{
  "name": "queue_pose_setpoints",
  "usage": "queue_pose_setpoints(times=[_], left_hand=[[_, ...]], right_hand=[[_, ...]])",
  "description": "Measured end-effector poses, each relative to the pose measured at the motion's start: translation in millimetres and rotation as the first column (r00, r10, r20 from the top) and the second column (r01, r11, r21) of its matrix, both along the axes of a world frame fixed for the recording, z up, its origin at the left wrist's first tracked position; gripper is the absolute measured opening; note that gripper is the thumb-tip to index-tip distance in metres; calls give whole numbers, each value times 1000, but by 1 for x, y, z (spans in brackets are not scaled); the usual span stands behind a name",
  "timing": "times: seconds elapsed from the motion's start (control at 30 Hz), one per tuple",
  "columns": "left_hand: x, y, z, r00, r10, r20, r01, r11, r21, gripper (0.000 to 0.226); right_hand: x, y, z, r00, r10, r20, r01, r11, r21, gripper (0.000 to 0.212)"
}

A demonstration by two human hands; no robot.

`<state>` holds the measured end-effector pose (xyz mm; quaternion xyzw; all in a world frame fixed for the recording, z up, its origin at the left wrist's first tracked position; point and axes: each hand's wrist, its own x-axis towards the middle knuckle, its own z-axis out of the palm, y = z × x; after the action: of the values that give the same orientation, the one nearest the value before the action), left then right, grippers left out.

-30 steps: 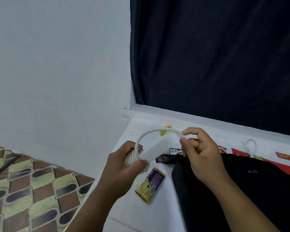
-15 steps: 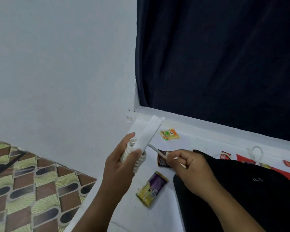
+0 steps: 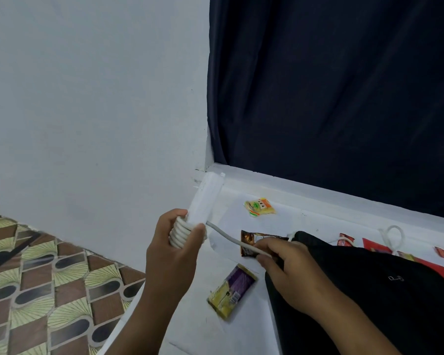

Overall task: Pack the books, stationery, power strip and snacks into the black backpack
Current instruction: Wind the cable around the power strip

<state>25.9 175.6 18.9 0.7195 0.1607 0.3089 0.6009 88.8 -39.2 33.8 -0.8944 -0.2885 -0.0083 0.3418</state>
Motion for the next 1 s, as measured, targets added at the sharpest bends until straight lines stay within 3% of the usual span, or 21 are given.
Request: queue_pose_setpoints(times=[0.1, 0.27, 0.37, 0.47, 0.6, 0.67, 0.77, 0.8, 0.87, 1.0], left_hand=[[1, -2, -1, 999, 6, -52, 3, 987, 160, 35], [-1, -4, -6, 986, -161, -48, 167, 911, 378, 48], [-2, -6, -4, 957, -286, -41, 275, 858, 433, 59], [-1, -10, 0, 967, -251, -37, 241, 861, 449, 64], [-3, -13, 2, 984, -179, -16, 173, 916, 363, 56], [-5, -11, 2, 981, -194, -20, 192, 936, 294, 51], [-7, -11, 7, 962, -270, -45, 273, 935, 228, 45], [-7, -12, 9, 954, -296, -48, 300, 934, 195, 41], [-7, -17, 13, 941, -335, -45, 338, 936, 94, 30], [-4, -19, 16, 925, -363, -110, 359, 931, -58, 12]], right_hand=[[-7, 8, 18, 987, 148, 63, -150, 988, 32, 15], [-14, 16, 42, 965, 209, 159, -217, 975, 38, 18], [-14, 20, 50, 957, 207, 205, -224, 973, 62, 23], [-14, 24, 51, 955, 206, 211, -225, 972, 68, 24], [-14, 21, 39, 956, 62, 287, -130, 966, 222, 21], [-13, 16, 26, 950, -88, 300, -16, 945, 327, 43], [-9, 11, 8, 992, -126, -11, 123, 945, 303, 65], [-6, 9, 2, 991, -90, -101, 113, 959, 259, 57], [-2, 3, -7, 997, -52, -58, 64, 974, 216, 29], [2, -6, 6, 993, -118, 18, 104, 931, 350, 16]])
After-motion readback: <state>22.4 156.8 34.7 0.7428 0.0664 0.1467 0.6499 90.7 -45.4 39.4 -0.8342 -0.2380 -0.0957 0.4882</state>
